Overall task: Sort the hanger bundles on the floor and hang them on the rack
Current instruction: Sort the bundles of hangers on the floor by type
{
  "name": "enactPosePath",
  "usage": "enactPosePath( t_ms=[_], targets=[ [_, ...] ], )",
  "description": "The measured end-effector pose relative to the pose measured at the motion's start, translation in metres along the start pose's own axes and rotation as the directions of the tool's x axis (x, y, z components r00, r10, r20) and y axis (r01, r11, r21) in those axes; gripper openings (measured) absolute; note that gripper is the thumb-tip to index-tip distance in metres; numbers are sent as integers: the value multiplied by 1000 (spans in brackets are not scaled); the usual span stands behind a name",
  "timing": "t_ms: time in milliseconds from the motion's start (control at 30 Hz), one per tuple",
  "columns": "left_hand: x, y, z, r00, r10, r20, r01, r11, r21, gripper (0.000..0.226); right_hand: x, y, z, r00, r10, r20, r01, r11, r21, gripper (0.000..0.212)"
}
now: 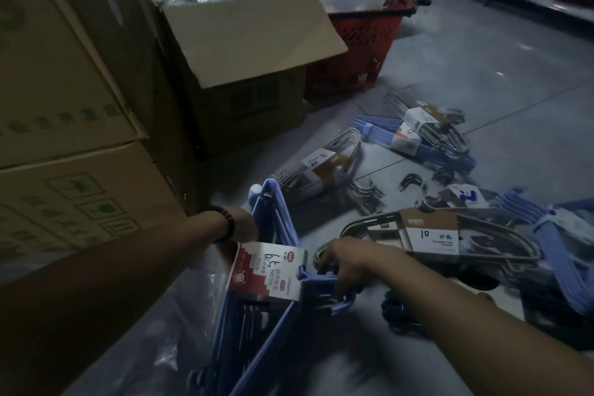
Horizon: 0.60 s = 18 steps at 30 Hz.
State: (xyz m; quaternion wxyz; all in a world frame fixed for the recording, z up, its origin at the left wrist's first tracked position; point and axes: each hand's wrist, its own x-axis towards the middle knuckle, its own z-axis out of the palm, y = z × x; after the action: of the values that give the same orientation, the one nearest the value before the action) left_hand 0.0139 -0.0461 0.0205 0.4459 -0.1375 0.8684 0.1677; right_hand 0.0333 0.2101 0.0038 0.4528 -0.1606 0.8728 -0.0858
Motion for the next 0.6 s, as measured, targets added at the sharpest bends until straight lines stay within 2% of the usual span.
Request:
enactPosePath(
  t_ms=[67,200,300,367,433,467,533,600],
  targets=[
    [5,-4,-4,1000,11,23,-14,995,94,21,0,0,0,1000,-29,-12,29,999,-15,59],
    [2,0,-17,996,-80,40,79,996,47,26,-3,7,-9,998,-64,-7,64,996,65,56],
    [-9,22,-35,992,-84,-90,98,980,174,35,-1,18,-16,996,-88,12,86,986,146,54],
    [-16,44,-47,959,42,-279,64,931,359,35,0,29,-21,996,-88,-22,90,977,192,40],
    [-25,66,-51,857,241,-455,71,820,568,34,-2,42,-27,993,-42,-106,65,972,228,32],
    [-26,78,-49,804,330,-494,48,793,607,34,-4,49,-31,987,-13,-163,51,972,230,31],
    [-27,104,-38,740,461,-490,-77,782,619,36,-9,69,-39,958,66,-279,-5,977,212,32],
    [-22,132,-18,719,560,-411,-270,771,577,42,-16,93,-46,902,158,-401,-79,975,207,32]
  ],
)
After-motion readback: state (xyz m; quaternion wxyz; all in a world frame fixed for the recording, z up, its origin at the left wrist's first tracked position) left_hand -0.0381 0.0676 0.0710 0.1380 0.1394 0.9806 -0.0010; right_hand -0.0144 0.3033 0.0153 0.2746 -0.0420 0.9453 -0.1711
